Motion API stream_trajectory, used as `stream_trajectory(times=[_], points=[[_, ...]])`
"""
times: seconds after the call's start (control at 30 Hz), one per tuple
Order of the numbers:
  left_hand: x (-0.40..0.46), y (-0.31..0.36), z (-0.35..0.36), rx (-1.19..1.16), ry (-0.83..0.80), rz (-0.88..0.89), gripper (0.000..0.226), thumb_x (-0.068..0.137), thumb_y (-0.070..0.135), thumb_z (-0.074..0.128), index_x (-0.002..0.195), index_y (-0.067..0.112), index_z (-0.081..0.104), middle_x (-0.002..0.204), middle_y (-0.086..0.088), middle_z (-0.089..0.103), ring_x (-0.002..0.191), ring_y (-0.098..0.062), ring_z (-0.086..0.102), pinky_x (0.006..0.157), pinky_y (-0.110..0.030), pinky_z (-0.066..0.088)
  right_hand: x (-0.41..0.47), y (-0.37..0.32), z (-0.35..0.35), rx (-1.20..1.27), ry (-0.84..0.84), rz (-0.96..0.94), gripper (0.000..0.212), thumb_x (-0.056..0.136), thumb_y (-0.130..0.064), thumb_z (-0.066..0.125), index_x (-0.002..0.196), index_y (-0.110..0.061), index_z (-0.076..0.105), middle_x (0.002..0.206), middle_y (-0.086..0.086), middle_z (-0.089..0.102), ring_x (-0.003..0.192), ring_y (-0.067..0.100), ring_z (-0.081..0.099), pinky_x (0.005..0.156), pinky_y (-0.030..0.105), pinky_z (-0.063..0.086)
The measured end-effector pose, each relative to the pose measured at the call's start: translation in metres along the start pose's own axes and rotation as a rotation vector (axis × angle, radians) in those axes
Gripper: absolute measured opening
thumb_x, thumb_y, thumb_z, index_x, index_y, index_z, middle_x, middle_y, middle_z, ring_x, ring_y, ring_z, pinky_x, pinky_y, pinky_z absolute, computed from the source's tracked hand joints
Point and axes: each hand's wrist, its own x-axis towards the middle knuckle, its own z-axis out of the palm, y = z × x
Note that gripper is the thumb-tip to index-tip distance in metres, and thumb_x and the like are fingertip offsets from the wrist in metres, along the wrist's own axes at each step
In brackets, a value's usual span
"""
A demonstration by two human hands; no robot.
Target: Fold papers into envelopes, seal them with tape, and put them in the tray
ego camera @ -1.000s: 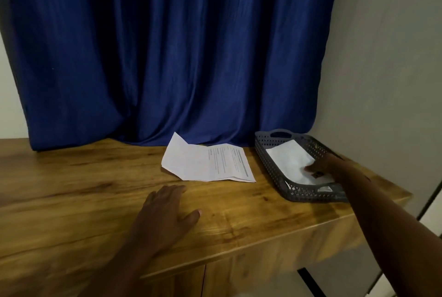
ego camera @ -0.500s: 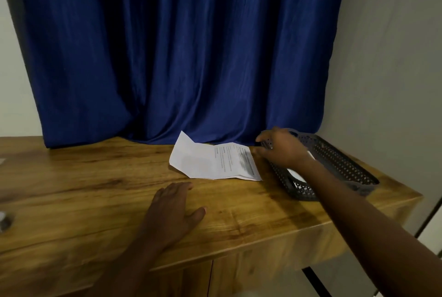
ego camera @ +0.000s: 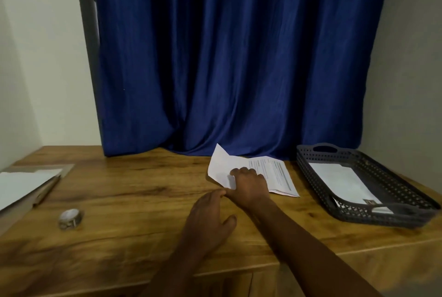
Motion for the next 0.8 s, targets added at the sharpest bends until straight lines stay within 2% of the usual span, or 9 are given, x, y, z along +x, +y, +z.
stream_trajectory(times=[0.1, 0.23, 0.37, 0.43, 0.6, 0.67, 0.8], points=[[0.002, -0.002, 0.001, -0.047, 0.035, -0.015, 0.066, 0.087, 0.048, 0.066, 0.145, 0.033, 0.039, 0.143, 0.012, 0.049, 0.129, -0.006, 0.045, 0.108, -0.026, 0.041, 0.005, -0.011, 0.006, -0.016, 0.061, 0.006, 0.065, 0.083, -0.071, 0.053, 0.126, -0.022, 0.059, 0.123, 0.006, 0.061, 0.112, 0.024, 0.056, 0.093, 0.042, 0.047], [0.004, -0.007, 0.001, -0.100, 0.066, -0.038, 0.063, 0.086, 0.041, 0.070, 0.141, 0.031, 0.042, 0.137, 0.012, 0.052, 0.126, -0.005, 0.047, 0.105, -0.024, 0.042, 0.006, -0.018, 0.019, -0.002, 0.151, -0.010, 0.036, 0.094, -0.045, 0.048, 0.110, -0.022, 0.071, 0.106, 0.004, 0.068, 0.096, 0.021, 0.060, 0.083, 0.039, 0.050], [0.006, -0.009, 0.000, -0.199, 0.123, -0.066, 0.053, 0.084, 0.035, 0.072, 0.129, 0.036, 0.046, 0.125, 0.015, 0.055, 0.117, -0.002, 0.051, 0.093, -0.016, 0.039, 0.003, -0.015, 0.021, 0.046, 0.220, 0.022, 0.031, 0.095, -0.042, 0.048, 0.091, -0.022, 0.072, 0.087, 0.001, 0.069, 0.077, 0.018, 0.060, 0.072, 0.034, 0.052], [0.007, -0.009, -0.002, -0.238, 0.156, -0.073, 0.048, 0.083, 0.032, 0.073, 0.122, 0.040, 0.047, 0.120, 0.018, 0.056, 0.114, 0.000, 0.053, 0.088, -0.013, 0.039, 0.001, -0.013, 0.018, 0.119, 0.210, 0.045, 0.030, 0.094, -0.047, 0.054, 0.089, -0.023, 0.071, 0.085, -0.003, 0.069, 0.075, 0.015, 0.060, 0.071, 0.033, 0.054], [0.006, -0.009, -0.004, -0.249, 0.144, -0.099, 0.043, 0.084, 0.037, 0.072, 0.120, 0.039, 0.049, 0.118, 0.017, 0.057, 0.110, 0.000, 0.053, 0.092, -0.024, 0.048, -0.003, -0.012, 0.013, 0.369, 0.115, 0.129, 0.041, 0.079, -0.068, 0.065, 0.084, -0.028, 0.070, 0.077, -0.013, 0.067, 0.071, 0.006, 0.060, 0.066, 0.023, 0.049], [0.006, -0.009, -0.004, -0.257, 0.145, -0.096, 0.044, 0.085, 0.038, 0.072, 0.122, 0.037, 0.049, 0.118, 0.018, 0.058, 0.110, 0.000, 0.054, 0.092, -0.023, 0.049, -0.004, -0.010, 0.013, 0.423, 0.115, 0.110, 0.037, 0.080, -0.063, 0.067, 0.086, -0.027, 0.074, 0.080, -0.014, 0.069, 0.071, 0.005, 0.061, 0.067, 0.022, 0.050], [0.006, -0.011, -0.004, -0.283, 0.159, -0.104, 0.045, 0.085, 0.038, 0.072, 0.125, 0.035, 0.051, 0.118, 0.018, 0.059, 0.110, 0.001, 0.055, 0.090, -0.020, 0.048, -0.013, -0.007, 0.011, 0.500, 0.127, 0.083, 0.026, 0.086, -0.048, 0.068, 0.099, -0.028, 0.076, 0.097, -0.015, 0.071, 0.082, 0.003, 0.061, 0.078, 0.021, 0.049]])
